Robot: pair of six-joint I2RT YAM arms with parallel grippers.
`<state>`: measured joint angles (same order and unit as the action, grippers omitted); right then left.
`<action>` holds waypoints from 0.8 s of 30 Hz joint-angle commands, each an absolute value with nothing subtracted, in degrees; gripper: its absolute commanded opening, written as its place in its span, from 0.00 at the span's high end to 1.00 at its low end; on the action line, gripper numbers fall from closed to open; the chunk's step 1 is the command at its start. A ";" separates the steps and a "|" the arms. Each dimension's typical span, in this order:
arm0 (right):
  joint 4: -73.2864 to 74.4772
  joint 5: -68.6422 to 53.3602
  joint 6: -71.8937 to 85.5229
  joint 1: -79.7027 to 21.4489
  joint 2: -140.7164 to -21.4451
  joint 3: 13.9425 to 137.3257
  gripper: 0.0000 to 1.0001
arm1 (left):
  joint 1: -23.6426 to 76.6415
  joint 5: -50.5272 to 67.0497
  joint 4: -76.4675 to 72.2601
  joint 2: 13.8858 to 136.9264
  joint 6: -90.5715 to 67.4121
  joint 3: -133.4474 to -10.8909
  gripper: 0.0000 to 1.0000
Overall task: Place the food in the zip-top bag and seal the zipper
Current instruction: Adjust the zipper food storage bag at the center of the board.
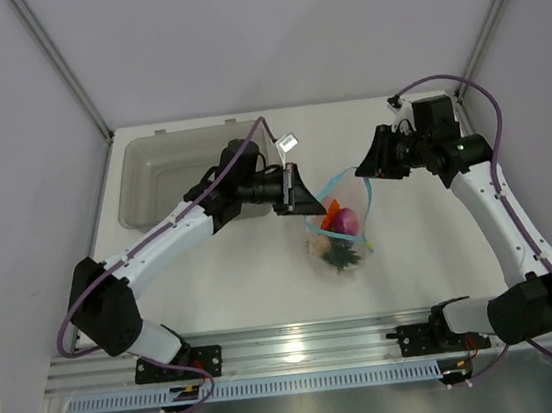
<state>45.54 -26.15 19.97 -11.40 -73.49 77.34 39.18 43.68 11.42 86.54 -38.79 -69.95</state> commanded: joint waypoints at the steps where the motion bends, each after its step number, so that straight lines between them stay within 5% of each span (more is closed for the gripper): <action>1: 44.91 -28.38 18.37 -10.90 -74.09 81.12 0.60 | 39.99 42.81 1.15 83.76 -53.78 -69.52 0.99; 3: 45.44 -28.21 18.37 -10.81 -72.34 81.12 0.37 | 40.17 39.56 1.84 84.46 -55.62 -71.18 0.99; 8: 47.19 -28.65 18.19 -10.81 -65.14 76.92 0.18 | 40.17 34.03 -1.82 86.83 -62.21 -73.30 0.99; 13: 46.67 -29.88 20.29 -10.90 -54.52 68.22 0.19 | 40.17 31.91 -5.18 90.26 -66.00 -75.93 1.00; 24: 37.80 -26.90 26.02 -10.90 -40.25 54.94 0.38 | 39.90 30.94 -6.94 98.35 -72.24 -83.85 0.99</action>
<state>43.42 -28.67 25.67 -11.00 -41.74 55.37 39.79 31.79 -2.57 97.84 -67.70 -80.84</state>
